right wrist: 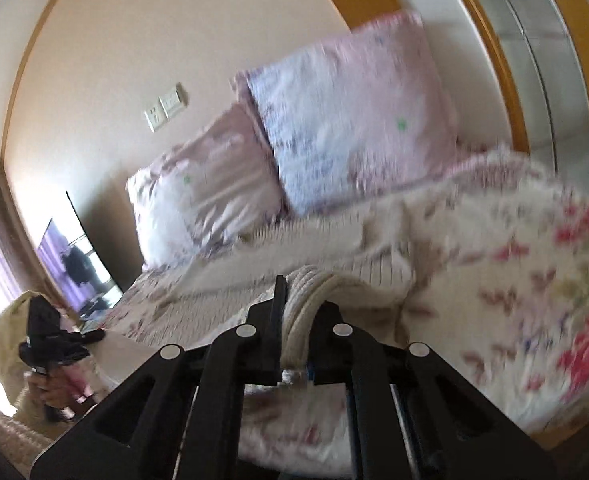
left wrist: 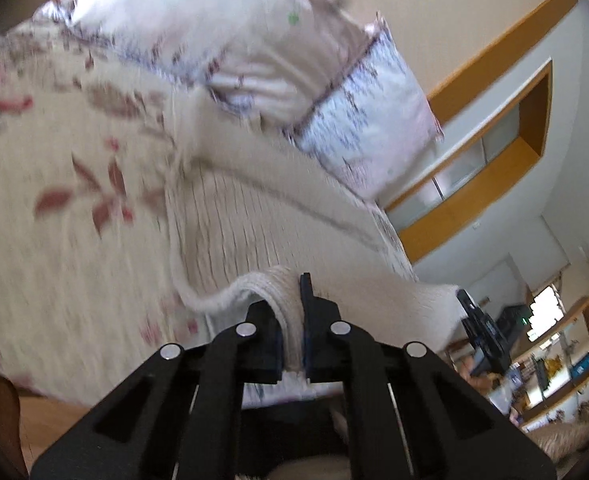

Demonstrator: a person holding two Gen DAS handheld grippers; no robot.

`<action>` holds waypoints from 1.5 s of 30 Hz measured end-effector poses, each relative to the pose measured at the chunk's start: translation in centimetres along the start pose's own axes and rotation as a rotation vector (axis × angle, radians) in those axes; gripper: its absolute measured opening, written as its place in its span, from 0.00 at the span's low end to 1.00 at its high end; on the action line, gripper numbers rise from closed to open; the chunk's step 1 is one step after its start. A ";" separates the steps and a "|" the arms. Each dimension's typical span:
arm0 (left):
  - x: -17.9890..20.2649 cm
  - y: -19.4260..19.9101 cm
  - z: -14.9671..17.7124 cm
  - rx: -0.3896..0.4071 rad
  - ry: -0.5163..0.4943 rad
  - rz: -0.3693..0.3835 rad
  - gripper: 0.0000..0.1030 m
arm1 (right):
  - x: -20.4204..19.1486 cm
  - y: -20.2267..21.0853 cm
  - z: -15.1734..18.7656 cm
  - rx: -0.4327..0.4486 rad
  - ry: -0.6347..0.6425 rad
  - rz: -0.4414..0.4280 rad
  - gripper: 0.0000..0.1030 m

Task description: Fold small clothes

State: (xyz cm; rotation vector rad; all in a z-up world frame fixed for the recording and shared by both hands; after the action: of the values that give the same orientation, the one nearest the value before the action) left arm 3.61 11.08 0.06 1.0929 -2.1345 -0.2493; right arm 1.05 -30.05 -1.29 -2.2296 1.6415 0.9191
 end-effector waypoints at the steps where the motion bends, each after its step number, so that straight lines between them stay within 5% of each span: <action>1: -0.2 0.2 -1.2 0.022 -0.009 -0.023 0.06 | -0.2 -0.2 -0.5 0.022 0.017 0.002 0.07; 11: 0.3 -0.9 -9.6 0.087 -0.142 -0.173 0.06 | -1.9 -3.3 -5.3 0.149 0.119 0.051 0.07; 17: -0.2 -4.4 -16.1 0.094 -0.207 -0.241 0.06 | -2.1 -7.4 -8.4 0.143 0.137 0.100 0.07; 22: -3.2 -9.7 -19.5 0.064 -0.144 -0.251 0.06 | 0.7 -13.4 -10.4 0.089 0.079 0.150 0.07; 28: -10.0 -17.6 -18.0 -0.078 0.027 -0.281 0.06 | 7.8 -22.2 -8.7 -0.131 -0.129 0.251 0.07; 33: -13.1 -20.4 -16.8 -0.116 0.163 -0.252 0.07 | 10.6 -26.6 -8.3 -0.220 -0.247 0.312 0.09; 38: -12.8 -20.0 -18.5 -0.036 0.199 -0.197 0.18 | 10.9 -27.9 -10.1 -0.237 -0.330 0.282 0.59; 41: -12.6 -18.2 -19.8 0.019 0.165 -0.234 0.40 | 10.3 -26.0 -11.2 -0.185 -0.271 0.288 0.59; 45: -11.9 -15.7 -19.5 -0.009 0.078 -0.266 0.40 | 10.4 -22.7 -10.9 -0.172 -0.172 0.327 0.48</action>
State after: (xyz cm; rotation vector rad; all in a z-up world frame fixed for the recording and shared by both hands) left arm 31.22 13.22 0.95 1.3596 -1.9156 -0.3336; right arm 27.61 -35.85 -3.14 -1.9462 1.9425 1.3381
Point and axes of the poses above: each gripper's, at about its wrist camera, not at the fingertips, and y roughly against the way its jaws point, x to its right, z to its underside, the point moved 9 cm from there along -y, roughly the way its jaws point, and after that the axes turned 13 degrees about -y, right-handed, at the moved point
